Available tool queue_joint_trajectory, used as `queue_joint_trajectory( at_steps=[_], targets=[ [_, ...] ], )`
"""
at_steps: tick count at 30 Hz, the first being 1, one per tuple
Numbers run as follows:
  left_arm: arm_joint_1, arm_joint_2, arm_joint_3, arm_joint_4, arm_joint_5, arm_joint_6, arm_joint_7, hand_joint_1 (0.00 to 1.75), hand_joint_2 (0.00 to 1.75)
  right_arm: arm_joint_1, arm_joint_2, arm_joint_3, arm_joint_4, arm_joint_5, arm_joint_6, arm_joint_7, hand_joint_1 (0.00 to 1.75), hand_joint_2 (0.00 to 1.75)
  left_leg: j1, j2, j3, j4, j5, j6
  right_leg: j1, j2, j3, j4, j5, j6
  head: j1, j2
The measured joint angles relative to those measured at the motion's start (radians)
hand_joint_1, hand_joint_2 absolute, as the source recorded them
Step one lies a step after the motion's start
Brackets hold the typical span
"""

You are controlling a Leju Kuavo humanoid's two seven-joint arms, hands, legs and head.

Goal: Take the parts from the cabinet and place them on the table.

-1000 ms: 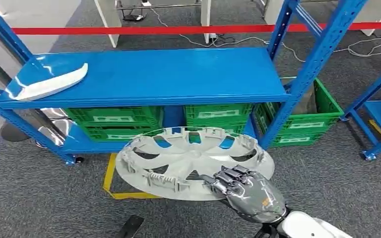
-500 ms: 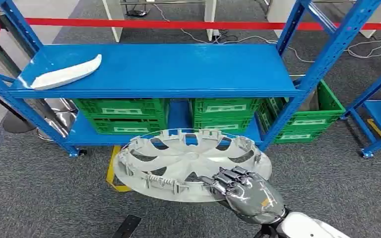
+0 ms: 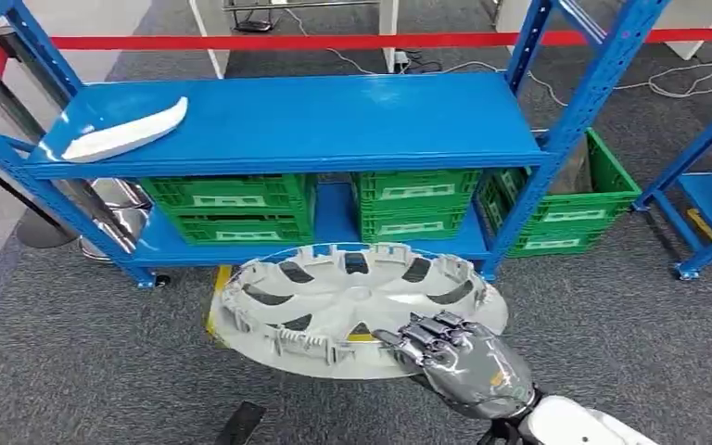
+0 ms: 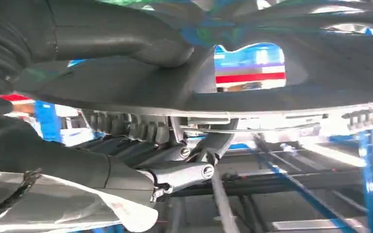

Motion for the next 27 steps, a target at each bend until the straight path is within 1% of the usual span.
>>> queue_joint_trajectory(
  at_steps=[1,2,3,4,5,6,7,8,9,10,11,12,13,14,15,16,17,18,19,20,21,22,23,24,25,26,27],
  targets=[
    [0.000,0.002,0.000,0.000,0.000,0.000,0.000,0.00,1.75,0.002,0.000,0.000,0.000,0.000,0.000,0.000,1.75,1.75,0.006,0.000,-0.029,0.084,-0.053,-0.008,0.000,-0.001,-0.010,0.002,0.005,-0.001,-0.002,0.000],
    [0.001,0.002,0.000,0.000,0.000,0.000,0.000,0.00,1.75,0.002,0.000,0.000,0.000,0.000,0.000,-0.001,1.75,1.75,0.010,0.000,-0.056,0.169,-0.095,-0.014,0.001,-0.001,-0.017,0.003,0.010,-0.001,0.000,0.000],
    [0.001,0.003,0.000,0.000,0.000,0.000,0.000,0.00,1.75,0.002,0.000,0.000,0.001,0.000,0.000,0.000,1.75,1.75,0.012,0.000,-0.072,0.231,-0.116,-0.018,0.001,-0.002,-0.026,0.006,0.015,0.000,-0.002,0.000],
    [0.002,0.003,0.000,0.000,0.000,0.000,0.000,0.00,1.75,0.003,0.000,0.000,0.001,0.000,0.000,0.000,1.75,1.75,0.015,0.000,-0.067,0.241,-0.109,-0.021,0.000,-0.002,-0.034,0.008,0.020,0.001,-0.001,0.000],
    [0.002,0.004,0.000,0.000,0.000,0.000,0.000,0.00,1.75,0.003,0.000,0.000,0.001,0.000,0.000,0.000,1.75,1.75,0.018,0.001,-0.038,0.206,-0.082,-0.024,0.000,-0.001,-0.042,0.012,0.024,0.003,-0.002,0.000],
    [0.001,0.005,0.000,0.000,0.000,0.000,0.000,0.00,1.75,0.003,0.000,0.000,0.001,0.000,0.000,0.000,1.75,1.75,0.020,0.001,0.009,0.127,-0.042,-0.025,-0.002,-0.001,-0.049,0.017,0.026,0.006,-0.001,0.000],
    [0.001,0.005,0.000,0.000,0.000,0.000,0.000,0.00,1.75,0.003,0.000,0.000,0.001,0.000,0.000,0.000,1.75,1.75,0.023,0.001,0.064,0.033,-0.004,-0.026,-0.003,0.000,-0.055,0.024,0.027,0.007,-0.001,0.000],
    [0.000,0.005,0.000,0.000,0.000,0.000,0.000,0.00,1.75,0.003,0.000,0.000,0.001,0.000,0.000,-0.001,1.75,1.75,0.024,0.000,0.107,-0.050,0.007,-0.026,-0.004,0.000,-0.061,0.032,0.027,0.010,-0.002,0.000],
    [-0.001,0.004,0.000,0.000,0.000,0.000,0.000,0.00,1.75,0.002,0.000,0.000,0.001,0.000,0.000,0.000,1.75,1.75,0.017,-0.002,0.121,-0.070,-0.008,-0.018,0.001,0.001,-0.073,0.037,0.030,0.019,-0.002,0.000],
    [-0.001,0.005,0.000,0.000,0.000,0.000,0.000,0.00,1.75,0.002,0.000,0.000,0.001,0.000,0.000,-0.001,1.75,1.75,0.016,-0.004,0.112,-0.069,-0.001,-0.007,0.001,0.001,-0.076,0.038,0.036,0.027,0.000,0.000],
    [0.000,0.005,0.000,0.000,0.000,0.000,0.000,0.00,1.75,0.002,0.000,0.000,0.001,0.000,0.000,-0.001,1.75,1.75,0.015,-0.004,0.109,-0.070,-0.001,-0.004,0.001,0.002,-0.077,0.038,0.040,0.033,0.000,0.000],
    [0.002,0.005,0.000,0.000,0.000,0.000,0.000,0.00,1.75,0.002,0.000,0.000,0.001,0.000,0.000,-0.001,1.75,1.75,0.012,-0.004,0.105,-0.066,0.002,0.003,-0.002,0.001,-0.077,0.036,0.045,0.041,0.001,0.000],
    [0.003,0.004,0.000,0.000,0.000,0.000,0.000,0.00,1.75,0.002,0.000,0.000,0.001,0.000,0.000,-0.001,1.75,1.75,0.014,-0.003,0.102,-0.073,0.009,0.015,-0.002,0.002,-0.079,0.037,0.049,0.048,0.000,0.000],
    [0.001,0.003,0.000,0.000,0.000,0.000,0.000,0.00,1.75,0.003,0.000,0.000,0.001,0.000,0.000,-0.001,1.75,1.75,0.019,0.001,0.099,-0.077,0.018,0.028,-0.006,0.003,-0.090,0.045,0.033,0.051,0.000,0.000],
    [0.000,0.003,0.000,0.000,0.000,0.000,0.000,0.00,1.75,0.002,0.000,0.000,0.001,0.000,0.000,-0.001,1.75,1.75,0.018,0.001,0.092,-0.078,0.023,0.036,-0.005,0.004,-0.106,0.073,-0.001,0.053,0.003,0.000],
    [-0.001,0.003,0.000,0.000,0.000,0.000,0.000,0.00,1.75,0.001,0.000,0.000,0.001,0.000,0.000,-0.001,1.75,1.75,0.017,0.001,0.082,-0.077,0.030,0.042,-0.005,0.005,-0.134,0.151,-0.053,0.055,0.006,0.000],
    [0.000,0.002,0.000,0.000,0.000,0.000,0.000,0.00,1.75,0.003,0.000,0.000,0.001,0.000,0.000,-0.002,1.75,1.75,0.015,0.001,0.072,-0.076,0.037,0.043,-0.005,0.006,-0.167,0.241,-0.098,0.057,0.005,0.000],
    [0.000,0.002,0.001,0.000,0.000,0.000,0.000,0.00,1.75,0.003,0.000,0.000,0.001,0.000,0.000,-0.003,1.75,1.75,0.013,0.003,0.062,-0.075,0.044,0.045,-0.005,0.006,-0.195,0.319,-0.132,0.059,0.005,0.000],
    [0.000,0.002,0.001,0.000,0.000,0.000,0.000,0.00,1.75,0.003,0.000,0.000,0.001,0.000,0.000,-0.004,1.75,1.75,0.010,0.003,0.052,-0.074,0.051,0.046,-0.005,0.006,-0.204,0.361,-0.145,0.058,0.005,0.000],
    [0.000,0.002,0.001,0.000,0.000,0.000,0.000,0.00,1.75,0.003,0.000,0.000,0.001,0.000,0.000,-0.005,1.75,1.75,0.008,0.003,0.044,-0.073,0.056,0.046,-0.005,0.006,-0.187,0.349,-0.134,0.055,0.005,0.000],
    [0.000,0.002,0.001,0.000,0.000,0.000,0.000,0.00,1.75,0.003,0.000,0.000,0.001,0.000,0.000,-0.005,1.75,1.75,0.006,0.002,0.039,-0.073,0.060,0.046,-0.004,0.006,-0.145,0.290,-0.104,0.051,0.005,0.000],
    [0.000,0.002,0.001,0.000,-0.002,0.000,-0.001,0.00,1.75,0.002,0.000,0.000,0.002,0.000,0.000,-0.005,1.75,1.75,0.004,0.000,0.035,-0.073,0.064,0.044,-0.002,0.006,-0.088,0.200,-0.067,0.045,0.005,0.000],
    [0.000,0.002,0.001,0.000,-0.005,0.002,-0.003,0.00,1.75,0.001,0.000,0.000,0.002,0.000,0.000,-0.005,1.75,1.75,0.003,0.000,0.034,-0.073,0.067,0.041,0.000,0.006,-0.026,0.101,-0.033,0.036,0.005,0.000],
    [0.000,0.000,0.001,0.000,-0.008,0.005,-0.006,0.00,1.75,-0.001,0.000,0.000,0.002,0.000,0.000,-0.005,1.75,1.75,0.002,0.000,0.032,-0.073,0.071,0.037,0.004,0.005,0.010,0.028,-0.041,0.029,0.004,0.000],
    [0.000,0.000,0.001,0.000,-0.010,0.006,-0.009,0.00,1.75,-0.001,0.000,0.000,0.002,0.000,0.000,-0.005,1.75,1.75,-0.003,0.000,0.025,-0.066,0.075,0.031,0.006,0.007,0.024,0.010,-0.042,0.029,0.004,0.000],
    [0.000,0.000,0.001,0.000,-0.010,0.006,-0.011,0.00,1.75,0.000,0.000,0.000,0.002,-0.001,0.000,-0.006,1.75,1.75,-0.001,0.001,0.019,-0.068,0.082,0.024,0.008,0.008,0.017,0.018,-0.038,0.028,0.003,0.000],
    [0.001,0.000,0.001,0.000,-0.010,0.006,-0.013,0.00,1.75,0.002,0.000,0.000,0.002,-0.003,0.000,-0.006,1.75,1.75,0.002,0.001,0.017,-0.068,0.086,0.018,0.010,0.010,0.013,0.022,-0.034,0.025,0.004,0.000]
  ],
)
